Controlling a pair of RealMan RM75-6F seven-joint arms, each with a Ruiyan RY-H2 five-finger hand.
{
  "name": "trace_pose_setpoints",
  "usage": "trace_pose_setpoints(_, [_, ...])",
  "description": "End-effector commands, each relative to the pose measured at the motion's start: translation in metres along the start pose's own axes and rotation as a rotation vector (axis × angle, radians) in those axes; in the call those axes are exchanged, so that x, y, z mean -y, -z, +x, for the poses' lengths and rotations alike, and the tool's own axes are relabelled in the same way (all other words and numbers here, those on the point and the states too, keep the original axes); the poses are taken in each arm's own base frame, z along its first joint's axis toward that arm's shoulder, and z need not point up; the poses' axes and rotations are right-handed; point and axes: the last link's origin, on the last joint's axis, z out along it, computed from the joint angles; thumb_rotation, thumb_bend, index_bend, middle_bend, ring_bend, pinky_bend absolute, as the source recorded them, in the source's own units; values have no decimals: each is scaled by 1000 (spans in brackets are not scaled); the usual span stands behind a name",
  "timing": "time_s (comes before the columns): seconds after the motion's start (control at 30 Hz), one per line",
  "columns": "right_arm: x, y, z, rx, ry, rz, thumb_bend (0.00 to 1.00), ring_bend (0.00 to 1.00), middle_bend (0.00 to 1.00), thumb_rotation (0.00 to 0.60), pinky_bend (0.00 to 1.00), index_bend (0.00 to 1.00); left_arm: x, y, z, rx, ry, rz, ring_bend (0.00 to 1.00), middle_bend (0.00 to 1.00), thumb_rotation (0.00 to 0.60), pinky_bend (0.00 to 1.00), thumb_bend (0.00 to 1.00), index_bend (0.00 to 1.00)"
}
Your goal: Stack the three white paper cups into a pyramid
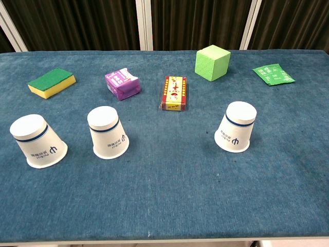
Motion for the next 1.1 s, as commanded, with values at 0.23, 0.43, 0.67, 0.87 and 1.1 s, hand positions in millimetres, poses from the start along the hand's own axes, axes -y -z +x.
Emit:
trace_pose_setpoints(0.23, [-8,6,11,-45,0,-22,249,0,61,600,0,0,-14,1,1,15,29,-43,112,177,600,0,13,149])
trace_pose_setpoints(0.43, [-18,15,21,-87,-9,-42,249,0,62,600,0,0,-53,-12,-3,55,48,-189,124,188,600,0,30,172])
trace_pose_setpoints(0.67, [-24,22,24,-99,-17,-55,250,0,62,600,0,0,-102,-35,-16,126,45,-347,125,189,600,0,106,186])
trace_pose_setpoints(0.87, [-27,25,22,-95,-26,-66,249,0,61,600,0,0,-125,-46,-27,199,24,-381,125,188,600,0,152,197])
trace_pose_setpoints(1.1, [-30,24,20,-85,-29,-72,250,0,61,600,0,0,-132,-53,-33,216,32,-360,125,189,562,0,212,249])
